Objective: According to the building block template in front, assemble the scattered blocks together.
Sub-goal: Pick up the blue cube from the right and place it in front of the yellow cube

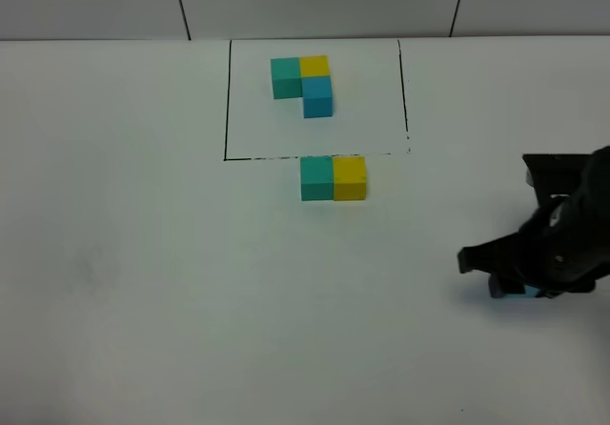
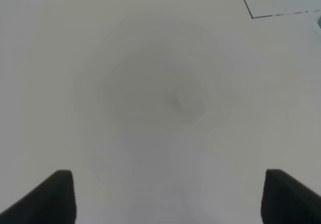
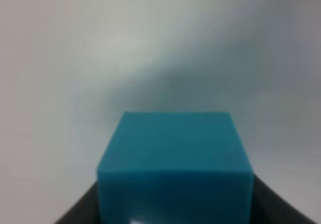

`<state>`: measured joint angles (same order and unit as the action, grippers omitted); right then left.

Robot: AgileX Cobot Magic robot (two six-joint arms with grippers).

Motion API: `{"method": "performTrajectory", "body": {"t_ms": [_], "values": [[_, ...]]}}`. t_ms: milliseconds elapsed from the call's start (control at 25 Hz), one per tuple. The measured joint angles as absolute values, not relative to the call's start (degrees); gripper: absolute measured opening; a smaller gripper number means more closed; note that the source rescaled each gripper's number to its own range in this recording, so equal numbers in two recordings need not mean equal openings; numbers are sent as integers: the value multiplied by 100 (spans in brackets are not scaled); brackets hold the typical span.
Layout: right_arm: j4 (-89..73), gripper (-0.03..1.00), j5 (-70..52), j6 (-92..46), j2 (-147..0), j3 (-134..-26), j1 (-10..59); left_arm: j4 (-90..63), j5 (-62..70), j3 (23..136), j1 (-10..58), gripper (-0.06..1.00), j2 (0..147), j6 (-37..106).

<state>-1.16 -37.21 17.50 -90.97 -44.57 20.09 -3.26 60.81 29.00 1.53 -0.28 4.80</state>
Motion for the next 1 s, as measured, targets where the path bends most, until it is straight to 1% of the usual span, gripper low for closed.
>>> {"method": "performTrajectory", "body": {"t_ms": [160, 280, 400, 560, 720, 1000], "values": [[726, 1, -4159, 3355, -9501, -5203, 2907, -326, 6081, 2900, 153, 82, -28, 480], [1154, 1, -4624, 4030, -10007, -5776, 3386, -326, 6081, 2900, 153, 82, -28, 480], [1171, 1, -4779, 4297, -10514, -6356, 3665, -326, 6081, 2900, 153, 82, -28, 480], [1018, 1, -4779, 4367, -11059, -7175, 3823, -326, 6081, 2900, 153, 82, -28, 480], [914, 1, -4785, 4375, -11580, -7739, 3846, -326, 6081, 2900, 153, 82, -28, 480], [902, 1, -4866, 4375, -12077, -8218, 3846, -326, 6081, 2900, 153, 82, -28, 480]]}}
